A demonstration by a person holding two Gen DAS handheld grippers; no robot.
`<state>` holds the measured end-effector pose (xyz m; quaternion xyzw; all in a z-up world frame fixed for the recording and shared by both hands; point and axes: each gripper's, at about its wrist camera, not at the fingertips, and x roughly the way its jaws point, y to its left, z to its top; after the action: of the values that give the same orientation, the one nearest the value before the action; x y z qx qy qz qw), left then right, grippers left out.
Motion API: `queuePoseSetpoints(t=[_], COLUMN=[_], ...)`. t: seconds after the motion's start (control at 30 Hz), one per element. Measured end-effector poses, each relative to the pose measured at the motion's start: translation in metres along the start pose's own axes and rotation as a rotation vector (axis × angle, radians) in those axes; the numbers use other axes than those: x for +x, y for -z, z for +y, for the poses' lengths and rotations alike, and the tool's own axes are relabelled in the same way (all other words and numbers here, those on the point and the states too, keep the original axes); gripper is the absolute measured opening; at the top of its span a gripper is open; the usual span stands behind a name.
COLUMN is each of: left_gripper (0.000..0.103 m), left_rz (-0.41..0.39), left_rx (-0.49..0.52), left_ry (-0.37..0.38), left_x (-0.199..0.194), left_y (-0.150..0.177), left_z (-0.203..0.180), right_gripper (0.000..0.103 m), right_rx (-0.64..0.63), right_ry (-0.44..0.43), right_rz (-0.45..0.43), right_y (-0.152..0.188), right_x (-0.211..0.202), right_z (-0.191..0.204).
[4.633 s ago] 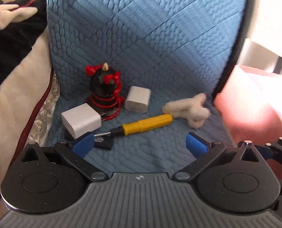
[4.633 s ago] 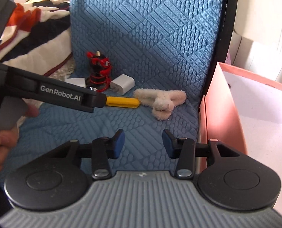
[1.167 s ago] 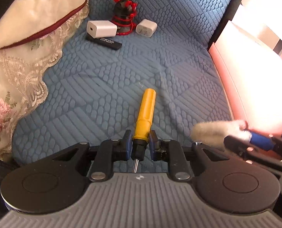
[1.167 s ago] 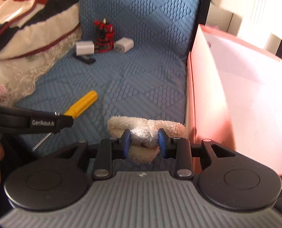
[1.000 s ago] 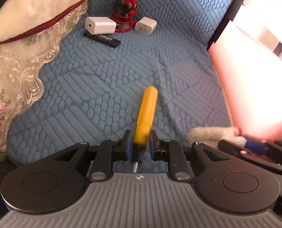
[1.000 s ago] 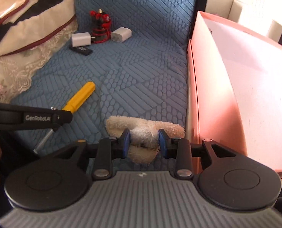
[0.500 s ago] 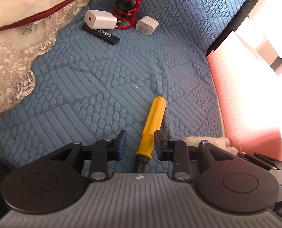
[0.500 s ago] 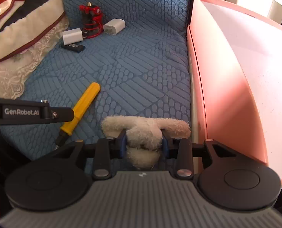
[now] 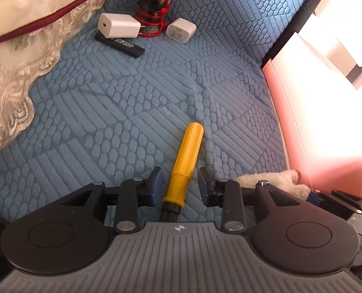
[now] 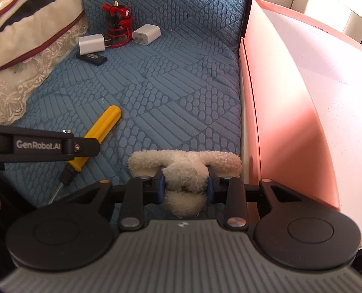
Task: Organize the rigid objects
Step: 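Lift the toy and screwdriver and carry both toward the pink box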
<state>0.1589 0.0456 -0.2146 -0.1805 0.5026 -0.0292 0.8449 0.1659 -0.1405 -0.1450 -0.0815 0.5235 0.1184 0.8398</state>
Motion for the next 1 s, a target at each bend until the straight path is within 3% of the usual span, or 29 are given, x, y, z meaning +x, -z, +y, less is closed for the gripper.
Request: queuePoseSetpoints(t=[0.2, 0.27, 0.43, 0.6, 1.0], left_gripper=[0.035, 0.026, 0.022, 0.022, 0.022], left_rz=[-0.012, -0.021, -0.025, -0.038, -0.095], left_rx=[0.112, 0.107, 0.087, 0.051, 0.003], left_ry=[-0.046, -0.057, -0.06, -0.024, 0.072], left_x=[0.002, 0.001, 0.0, -0.009, -0.051], left_y=[0.006, 0.007, 0.005, 0.001, -0.012], left_z=[-0.017, -0.017, -0.013, -0.008, -0.01], right_gripper=[0.036, 0.036, 0.036, 0.035, 0.035], right_rx=[-0.018, -0.017, 0.022, 0.041, 0.034], right_ry=[-0.007, -0.005, 0.019, 0.01, -0.008], right_rz=[-0.002, -0.006, -0.027, -0.021, -0.105], right_y=[0.0, 0.001, 0.002, 0.0, -0.015], right_x=[0.001, 0.001, 0.005, 0.002, -0.045], right_z=[0.001, 0.0, 0.001, -0.001, -0.005])
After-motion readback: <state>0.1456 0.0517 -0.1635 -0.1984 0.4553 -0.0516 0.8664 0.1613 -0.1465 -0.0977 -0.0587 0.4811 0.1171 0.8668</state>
